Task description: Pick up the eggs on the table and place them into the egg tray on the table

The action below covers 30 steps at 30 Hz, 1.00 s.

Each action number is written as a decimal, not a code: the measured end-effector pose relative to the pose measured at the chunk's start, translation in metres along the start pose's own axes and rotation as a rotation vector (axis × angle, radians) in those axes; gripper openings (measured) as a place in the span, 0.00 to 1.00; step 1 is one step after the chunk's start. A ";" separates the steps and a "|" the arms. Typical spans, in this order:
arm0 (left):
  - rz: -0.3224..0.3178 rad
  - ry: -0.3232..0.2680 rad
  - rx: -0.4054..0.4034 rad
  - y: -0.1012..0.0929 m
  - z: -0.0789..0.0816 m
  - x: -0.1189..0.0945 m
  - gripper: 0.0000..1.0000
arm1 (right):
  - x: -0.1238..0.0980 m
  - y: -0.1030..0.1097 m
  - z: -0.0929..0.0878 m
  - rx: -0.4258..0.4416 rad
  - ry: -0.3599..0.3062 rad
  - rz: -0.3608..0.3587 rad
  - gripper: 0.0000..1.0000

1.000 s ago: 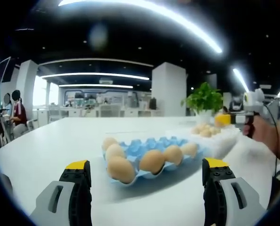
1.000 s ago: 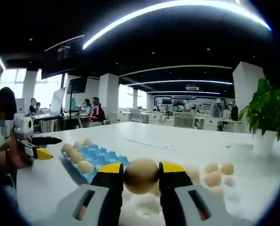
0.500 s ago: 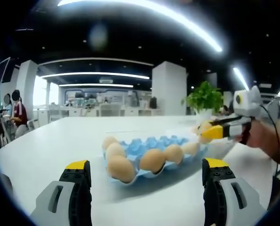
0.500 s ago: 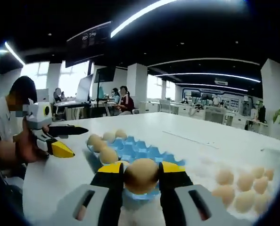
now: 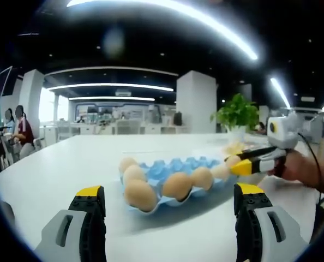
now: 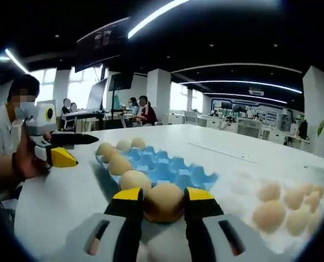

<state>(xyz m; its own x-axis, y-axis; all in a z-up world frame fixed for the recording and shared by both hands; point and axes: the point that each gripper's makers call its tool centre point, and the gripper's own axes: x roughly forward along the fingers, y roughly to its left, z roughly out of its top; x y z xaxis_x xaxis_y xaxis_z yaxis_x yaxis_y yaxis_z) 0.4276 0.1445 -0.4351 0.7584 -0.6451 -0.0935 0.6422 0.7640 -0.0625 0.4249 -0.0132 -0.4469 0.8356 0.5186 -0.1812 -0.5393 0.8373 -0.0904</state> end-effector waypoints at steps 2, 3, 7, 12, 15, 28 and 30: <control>0.001 0.001 0.000 0.000 0.000 0.000 1.00 | -0.001 -0.002 0.002 -0.038 -0.017 -0.018 0.32; 0.002 0.001 -0.001 0.000 0.000 0.000 1.00 | -0.001 -0.001 0.002 -0.044 -0.017 -0.019 0.36; 0.003 0.000 -0.002 0.000 0.000 0.000 1.00 | -0.008 -0.017 0.014 0.032 -0.092 -0.068 0.45; 0.006 0.001 -0.002 0.000 0.000 -0.001 1.00 | -0.010 -0.019 0.009 0.147 -0.105 -0.049 0.34; 0.010 0.003 -0.003 0.000 0.000 0.000 1.00 | -0.012 -0.022 0.010 0.067 -0.106 -0.077 0.35; 0.017 0.003 0.003 -0.002 0.001 -0.001 1.00 | -0.027 -0.021 0.024 0.101 -0.159 -0.067 0.35; 0.019 0.002 -0.002 -0.001 0.001 0.000 1.00 | -0.035 -0.034 0.023 0.122 -0.158 -0.094 0.36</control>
<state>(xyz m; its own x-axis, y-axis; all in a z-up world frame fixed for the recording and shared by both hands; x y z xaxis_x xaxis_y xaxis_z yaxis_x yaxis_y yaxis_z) 0.4269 0.1436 -0.4343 0.7703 -0.6303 -0.0971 0.6273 0.7763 -0.0626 0.4164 -0.0559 -0.4149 0.8929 0.4498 -0.0209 -0.4494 0.8931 0.0213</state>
